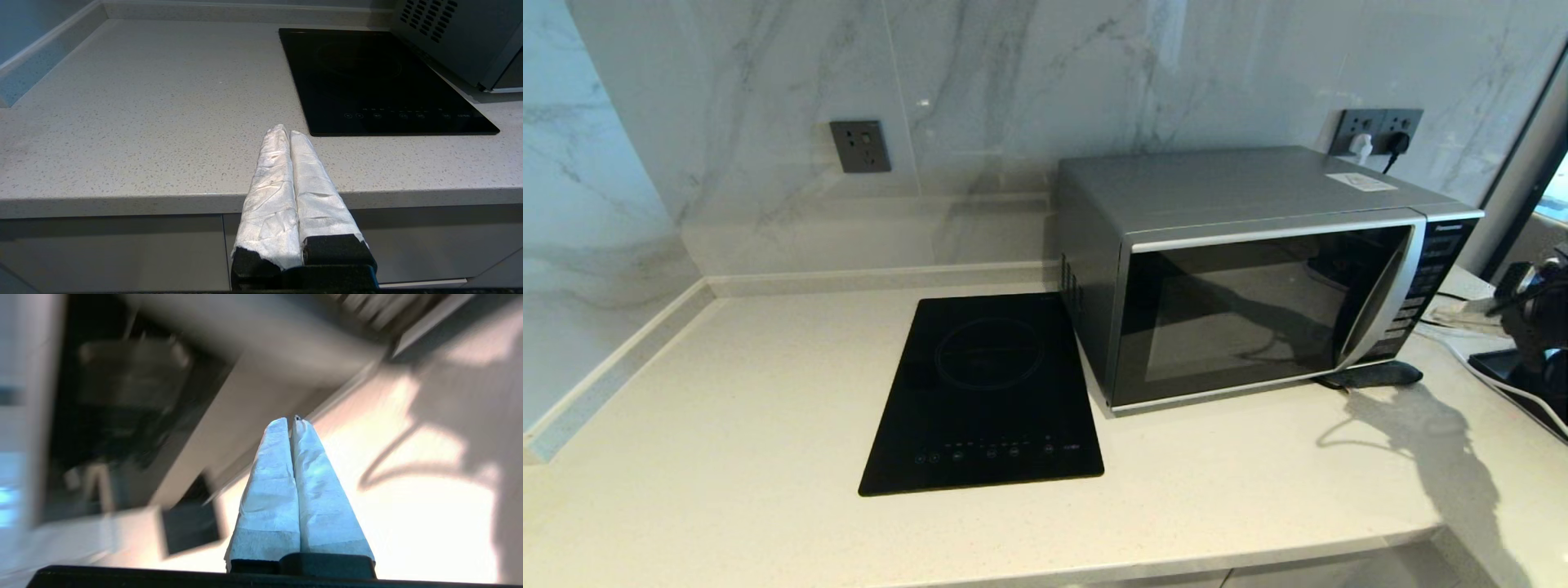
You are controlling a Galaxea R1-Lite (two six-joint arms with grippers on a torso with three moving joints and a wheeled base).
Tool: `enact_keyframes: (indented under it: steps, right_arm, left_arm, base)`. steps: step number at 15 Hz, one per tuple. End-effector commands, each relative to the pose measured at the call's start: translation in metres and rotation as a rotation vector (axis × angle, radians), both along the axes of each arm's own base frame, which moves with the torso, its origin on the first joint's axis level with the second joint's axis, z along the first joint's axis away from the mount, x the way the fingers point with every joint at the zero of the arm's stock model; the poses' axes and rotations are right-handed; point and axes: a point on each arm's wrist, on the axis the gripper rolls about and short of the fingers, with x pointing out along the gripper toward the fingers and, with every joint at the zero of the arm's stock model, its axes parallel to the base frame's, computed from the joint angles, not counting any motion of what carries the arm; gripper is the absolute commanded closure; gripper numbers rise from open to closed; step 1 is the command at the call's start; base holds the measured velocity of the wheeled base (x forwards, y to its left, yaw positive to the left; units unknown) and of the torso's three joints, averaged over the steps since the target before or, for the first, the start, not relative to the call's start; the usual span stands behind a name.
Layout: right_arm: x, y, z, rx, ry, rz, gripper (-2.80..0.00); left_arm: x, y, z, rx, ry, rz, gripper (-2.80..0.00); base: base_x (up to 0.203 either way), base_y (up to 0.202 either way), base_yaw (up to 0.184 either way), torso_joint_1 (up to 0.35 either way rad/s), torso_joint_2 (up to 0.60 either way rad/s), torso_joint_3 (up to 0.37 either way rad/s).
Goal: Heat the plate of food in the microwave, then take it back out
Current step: Open the microwave oven
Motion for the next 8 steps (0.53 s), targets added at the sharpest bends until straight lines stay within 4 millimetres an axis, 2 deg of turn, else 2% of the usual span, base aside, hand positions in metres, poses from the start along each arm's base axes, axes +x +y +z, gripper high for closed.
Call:
enact_keyframes:
  steps: [1,3,5,6,8]
  right_arm:
    - [-0.065,0.034,0.050,0.098,0.166,0.003,0.00]
    - [-0.102,0.054,0.069,0.146,0.364,0.060,0.00]
    - [-0.144,0.075,0.080,0.085,0.494,0.241,0.00]
    - [-0.164,0.083,0.086,0.002,0.463,0.347,0.00]
    - [-0.196,0.093,0.096,-0.107,0.293,0.431,0.00]
  left_arm:
    - [0.000,0.000,0.000,-0.001,0.001,0.001,0.00]
    - [0.000,0.000,0.000,-0.001,0.001,0.001,0.00]
    - [0.000,0.000,0.000,-0.001,0.001,0.001,0.00]
    - [0.000,0.000,0.000,-0.001,0.001,0.001,0.00]
    - [0.000,0.000,0.000,-0.001,0.001,0.001,0.00]
  base:
    - [0.000,0.000,0.000,0.000,0.00,0.000]
    - [0.000,0.000,0.000,0.000,0.00,0.000]
    - [0.000,0.000,0.000,0.000,0.00,0.000]
    - [0.000,0.000,0.000,0.000,0.00,0.000]
    - [0.000,0.000,0.000,0.000,0.00,0.000]
